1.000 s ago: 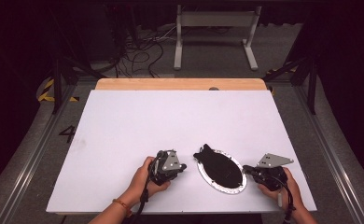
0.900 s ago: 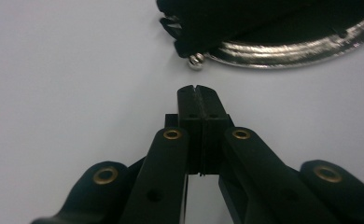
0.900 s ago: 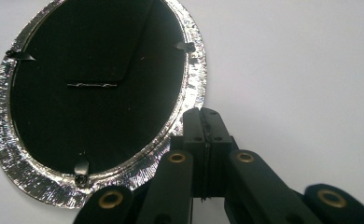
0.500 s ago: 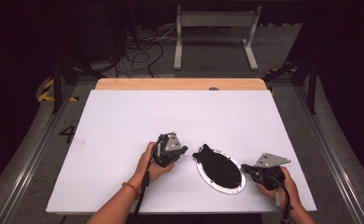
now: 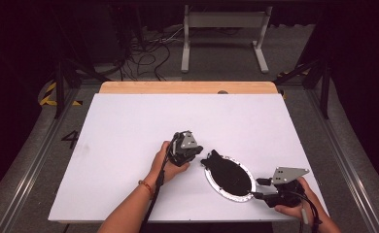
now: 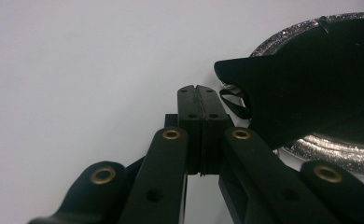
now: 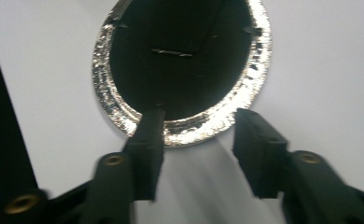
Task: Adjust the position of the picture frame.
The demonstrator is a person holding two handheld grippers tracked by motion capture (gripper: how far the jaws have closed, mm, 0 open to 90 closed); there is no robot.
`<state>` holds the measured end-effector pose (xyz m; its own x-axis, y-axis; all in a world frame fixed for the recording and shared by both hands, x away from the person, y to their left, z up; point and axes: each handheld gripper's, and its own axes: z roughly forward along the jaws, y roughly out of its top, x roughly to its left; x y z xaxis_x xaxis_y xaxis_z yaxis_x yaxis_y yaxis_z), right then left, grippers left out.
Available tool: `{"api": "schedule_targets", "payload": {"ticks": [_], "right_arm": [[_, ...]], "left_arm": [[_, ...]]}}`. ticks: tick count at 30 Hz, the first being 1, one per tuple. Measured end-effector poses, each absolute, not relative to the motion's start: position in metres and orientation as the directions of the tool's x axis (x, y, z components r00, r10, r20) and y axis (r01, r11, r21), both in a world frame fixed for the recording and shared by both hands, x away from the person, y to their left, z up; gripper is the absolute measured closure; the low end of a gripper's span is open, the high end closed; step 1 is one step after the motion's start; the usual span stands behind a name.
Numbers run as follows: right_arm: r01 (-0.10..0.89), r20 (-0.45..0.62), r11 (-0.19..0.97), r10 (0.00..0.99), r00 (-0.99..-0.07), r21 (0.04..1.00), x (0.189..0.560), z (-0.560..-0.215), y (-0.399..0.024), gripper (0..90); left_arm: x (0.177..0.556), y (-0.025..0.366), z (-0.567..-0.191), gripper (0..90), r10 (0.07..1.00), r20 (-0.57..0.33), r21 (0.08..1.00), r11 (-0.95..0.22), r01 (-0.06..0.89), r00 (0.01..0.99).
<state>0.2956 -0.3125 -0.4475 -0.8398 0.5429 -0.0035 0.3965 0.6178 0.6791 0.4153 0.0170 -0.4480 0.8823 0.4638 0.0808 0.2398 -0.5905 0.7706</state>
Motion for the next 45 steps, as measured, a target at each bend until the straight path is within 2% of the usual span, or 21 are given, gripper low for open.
{"api": "schedule_targets", "payload": {"ticks": [1,2,4,8,10,14,17,25,29,41,45], "right_arm": [[0.397,-0.004,0.618,0.543,-0.84,0.679,0.296,-0.448,-0.313,44.5],[0.381,-0.01,0.638,0.521,-0.853,0.669,0.294,-0.45,-0.308,37.5],[0.365,-0.035,0.661,0.509,-0.86,0.656,0.293,-0.451,-0.305,35.3],[0.368,-0.034,0.66,0.512,-0.858,0.655,0.294,-0.451,-0.307,35.7],[0.37,-0.021,0.643,0.515,-0.857,0.67,0.294,-0.452,-0.309,37.8],[0.366,-0.028,0.629,0.525,-0.851,0.687,0.297,-0.451,-0.316,55.0],[0.378,-0.017,0.605,0.543,-0.84,0.701,0.299,-0.453,-0.319,60.1],[0.389,-0.027,0.574,0.583,-0.812,0.72,0.304,-0.455,-0.316,67.5],[0.39,-0.04,0.575,0.594,-0.803,0.719,0.305,-0.455,-0.314,68.9],[0.403,-0.065,0.556,0.64,-0.766,0.727,0.315,-0.456,-0.303,81.6],[0.409,-0.075,0.551,0.656,-0.751,0.728,0.322,-0.456,-0.297,82.9]], "left_arm": [[0.416,0.014,-0.448,90.0,0.46,0.084,0.767,-0.596,0.238,0.884],[0.416,0.01,-0.45,89.8,0.452,0.094,0.755,-0.613,0.232,0.887],[0.416,0.008,-0.451,89.2,0.446,0.091,0.75,-0.619,0.233,0.89],[0.417,0.003,-0.457,88.7,0.424,0.083,0.727,-0.645,0.237,0.902],[0.417,0.001,-0.459,88.7,0.41,0.075,0.717,-0.656,0.237,0.909],[0.419,0.002,-0.46,90.0,0.399,0.068,0.708,-0.665,0.237,0.914],[0.418,0.002,-0.459,90.0,0.403,0.086,0.699,-0.676,0.233,0.911],[0.42,0.015,-0.458,90.0,0.393,0.027,0.695,-0.668,0.265,0.919],[0.416,0.02,-0.457,90.0,0.392,0.024,0.688,-0.674,0.269,0.92],[0.391,0.045,-0.456,90.0,0.351,0.051,0.671,-0.705,0.228,0.935],[0.38,0.054,-0.456,90.0,0.346,0.046,0.665,-0.71,0.23,0.937]]}}
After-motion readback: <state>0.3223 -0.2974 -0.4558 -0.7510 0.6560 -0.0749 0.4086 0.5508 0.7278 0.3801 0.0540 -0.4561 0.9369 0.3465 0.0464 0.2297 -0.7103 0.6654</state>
